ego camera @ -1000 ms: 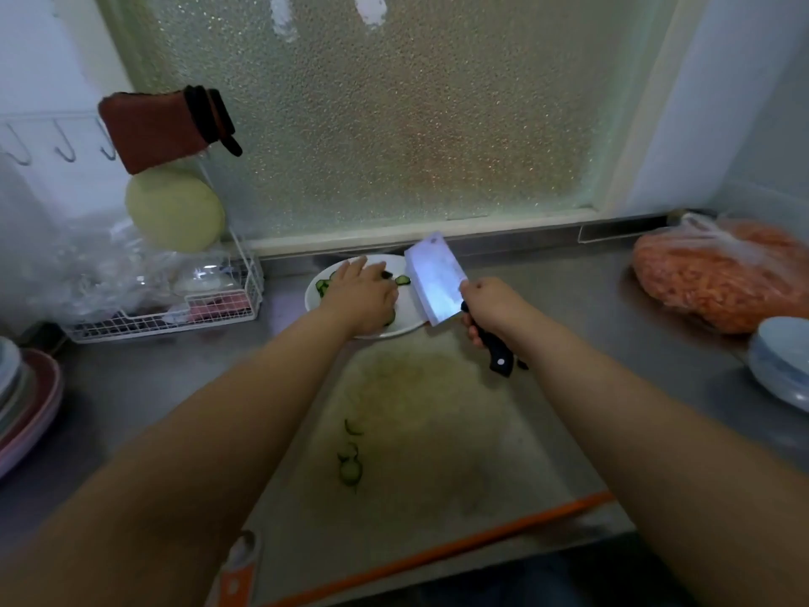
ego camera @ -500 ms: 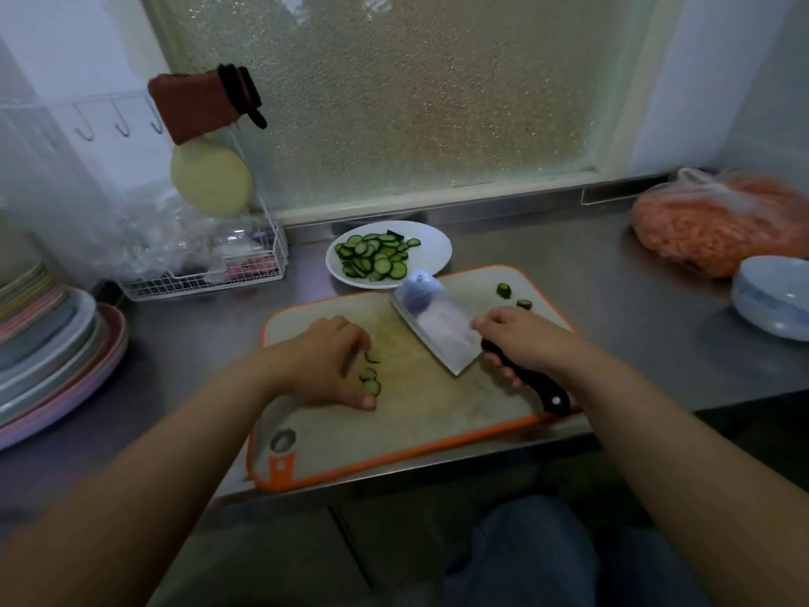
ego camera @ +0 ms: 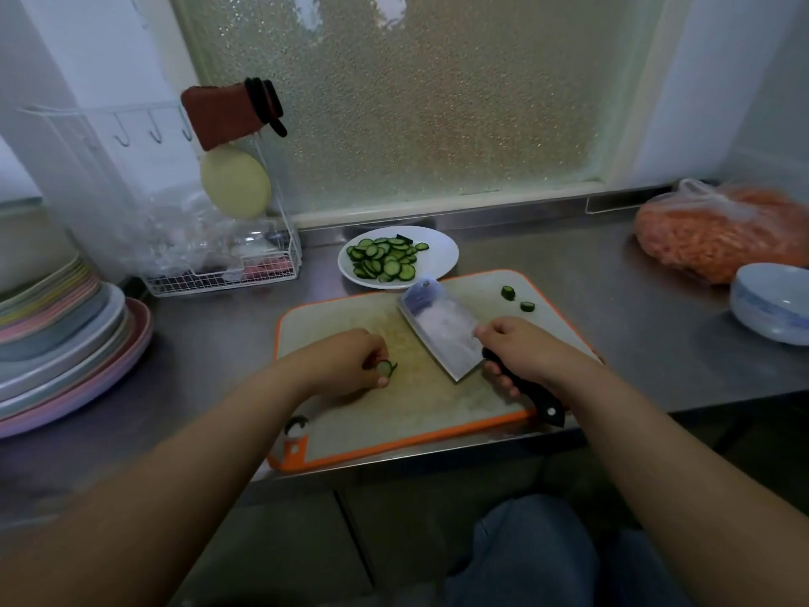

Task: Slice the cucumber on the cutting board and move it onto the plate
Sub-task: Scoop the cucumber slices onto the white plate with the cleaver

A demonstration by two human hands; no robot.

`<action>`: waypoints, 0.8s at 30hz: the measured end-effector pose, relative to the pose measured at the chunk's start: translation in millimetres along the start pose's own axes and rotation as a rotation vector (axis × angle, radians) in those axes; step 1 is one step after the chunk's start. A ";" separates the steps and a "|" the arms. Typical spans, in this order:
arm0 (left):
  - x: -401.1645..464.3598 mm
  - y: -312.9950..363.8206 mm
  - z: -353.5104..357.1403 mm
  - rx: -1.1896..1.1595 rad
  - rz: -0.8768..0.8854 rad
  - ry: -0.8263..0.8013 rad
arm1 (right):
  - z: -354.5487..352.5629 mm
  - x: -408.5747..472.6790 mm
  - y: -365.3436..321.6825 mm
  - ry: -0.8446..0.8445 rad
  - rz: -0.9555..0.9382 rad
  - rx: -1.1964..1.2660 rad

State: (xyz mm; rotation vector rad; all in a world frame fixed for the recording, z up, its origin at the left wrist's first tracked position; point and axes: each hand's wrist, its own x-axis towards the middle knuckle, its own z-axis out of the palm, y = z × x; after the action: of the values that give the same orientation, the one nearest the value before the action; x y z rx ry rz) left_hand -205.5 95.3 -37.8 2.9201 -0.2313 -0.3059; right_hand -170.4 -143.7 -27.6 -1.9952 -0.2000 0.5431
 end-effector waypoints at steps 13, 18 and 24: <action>-2.7 5.2 4.2 -0.110 -0.100 0.205 | 29.7 -3.4 -1.0 -0.080 0.048 -0.092; -13.7 1.9 13.0 -0.239 -0.091 0.315 | 54.5 -8.1 -4.9 -0.097 0.008 -0.125; -18.5 10.3 5.4 -0.241 -0.086 0.419 | 63.5 -7.0 -9.6 -0.114 0.037 0.121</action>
State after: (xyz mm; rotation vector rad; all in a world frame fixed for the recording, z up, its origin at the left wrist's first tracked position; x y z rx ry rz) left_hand -225.9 87.6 -37.3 2.6766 -0.0027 0.2508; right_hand -204.7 -90.8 -41.5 -1.8550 -0.1959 0.6775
